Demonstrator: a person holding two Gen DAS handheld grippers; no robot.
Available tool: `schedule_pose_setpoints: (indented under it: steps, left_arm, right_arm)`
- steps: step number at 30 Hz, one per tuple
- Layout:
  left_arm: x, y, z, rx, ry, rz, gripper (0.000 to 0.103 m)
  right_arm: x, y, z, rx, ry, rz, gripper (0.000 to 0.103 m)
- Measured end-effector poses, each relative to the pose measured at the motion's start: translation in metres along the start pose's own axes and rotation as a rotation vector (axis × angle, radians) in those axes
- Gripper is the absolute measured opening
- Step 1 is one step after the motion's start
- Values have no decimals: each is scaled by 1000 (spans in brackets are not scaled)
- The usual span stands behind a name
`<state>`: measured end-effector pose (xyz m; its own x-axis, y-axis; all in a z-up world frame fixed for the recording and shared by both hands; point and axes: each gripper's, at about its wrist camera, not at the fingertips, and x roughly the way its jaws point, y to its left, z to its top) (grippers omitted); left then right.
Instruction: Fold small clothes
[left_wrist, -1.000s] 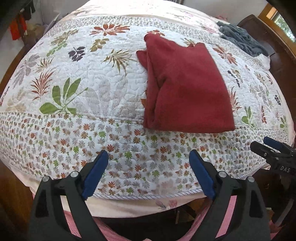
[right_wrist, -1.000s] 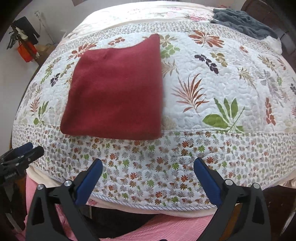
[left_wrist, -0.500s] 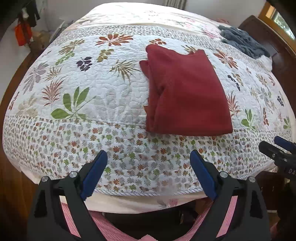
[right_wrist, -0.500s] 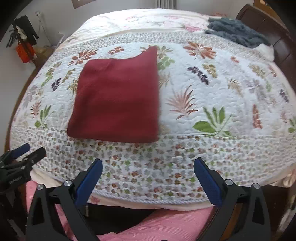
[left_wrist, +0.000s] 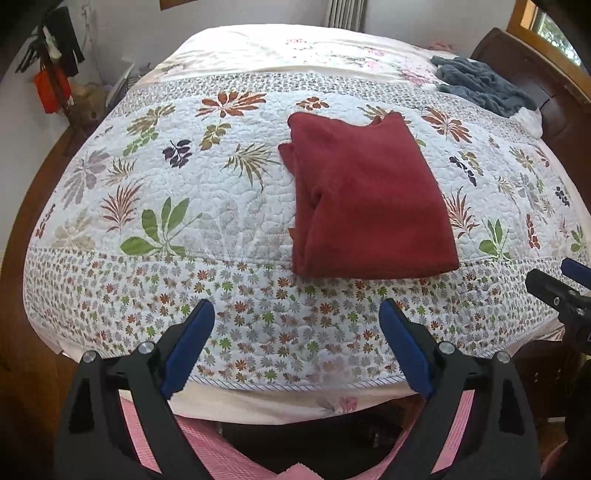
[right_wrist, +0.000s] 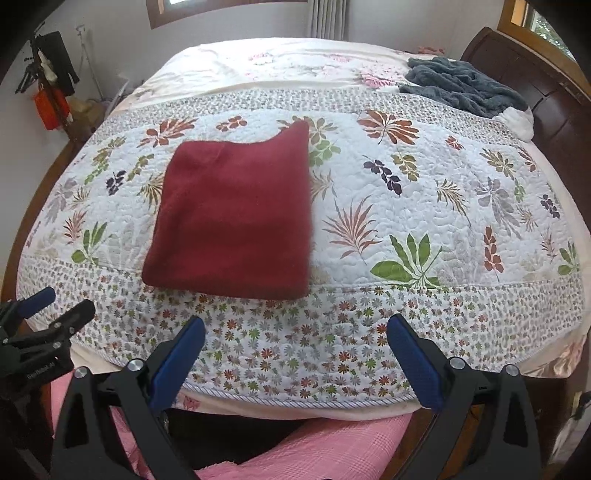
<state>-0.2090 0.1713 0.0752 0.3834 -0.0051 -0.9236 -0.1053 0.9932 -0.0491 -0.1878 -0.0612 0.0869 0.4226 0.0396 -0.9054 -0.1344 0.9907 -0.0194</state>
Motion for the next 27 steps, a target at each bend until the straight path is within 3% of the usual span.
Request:
schedule_pose_setpoints:
  steps: [27]
  left_arm:
    - [5,-11,4,22,-4,24,90]
  right_arm:
    - [12,-18,8,38,13,1,99]
